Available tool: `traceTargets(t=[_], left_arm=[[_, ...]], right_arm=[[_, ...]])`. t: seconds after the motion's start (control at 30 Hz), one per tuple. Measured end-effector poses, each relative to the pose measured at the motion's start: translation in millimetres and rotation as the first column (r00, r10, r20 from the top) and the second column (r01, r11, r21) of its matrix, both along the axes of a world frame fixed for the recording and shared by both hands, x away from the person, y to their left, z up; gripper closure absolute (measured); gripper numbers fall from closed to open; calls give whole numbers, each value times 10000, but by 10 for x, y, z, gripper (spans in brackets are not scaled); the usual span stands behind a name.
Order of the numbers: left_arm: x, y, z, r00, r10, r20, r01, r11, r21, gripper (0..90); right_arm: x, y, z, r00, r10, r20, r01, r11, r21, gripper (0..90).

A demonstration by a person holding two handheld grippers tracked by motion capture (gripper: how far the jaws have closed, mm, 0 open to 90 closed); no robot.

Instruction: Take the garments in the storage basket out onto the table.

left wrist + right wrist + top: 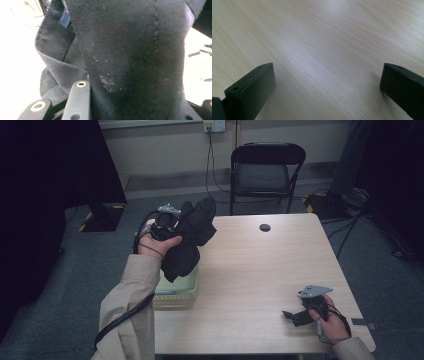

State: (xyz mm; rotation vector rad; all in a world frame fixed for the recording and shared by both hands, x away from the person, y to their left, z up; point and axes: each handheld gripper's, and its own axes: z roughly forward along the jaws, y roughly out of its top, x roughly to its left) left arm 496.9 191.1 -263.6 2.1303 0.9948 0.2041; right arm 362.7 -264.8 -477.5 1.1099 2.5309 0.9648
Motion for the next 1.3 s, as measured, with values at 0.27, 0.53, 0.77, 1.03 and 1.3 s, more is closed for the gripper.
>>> traceTargets(t=[0.27, 0.53, 0.77, 1.03, 1.3], left_arm=[[-33, -134, 80, 9994, -334, 80, 335, 9994, -123, 652], [-47, -340, 73, 9967, -808, 61, 810, 9964, -270, 651], [-68, -512, 49, 9927, -1201, 80, 1203, 9920, -390, 651], [-113, -675, 10, 9871, -1598, 122, 1603, 9856, -543, 651], [-139, -819, -53, 9814, -1920, 69, 1921, 9791, -671, 649]], right_arm=[[0, 0, 0, 10000, -2, -6, 2, 10000, 1, 0], [0, 0, 0, 10000, 0, -3, 0, 10000, 2, 0], [0, 0, 0, 10000, 0, -4, 0, 10000, 0, 0], [0, 0, 0, 10000, -2, -6, 2, 10000, 1, 0], [0, 0, 0, 10000, 0, -4, 0, 10000, 1, 0]])
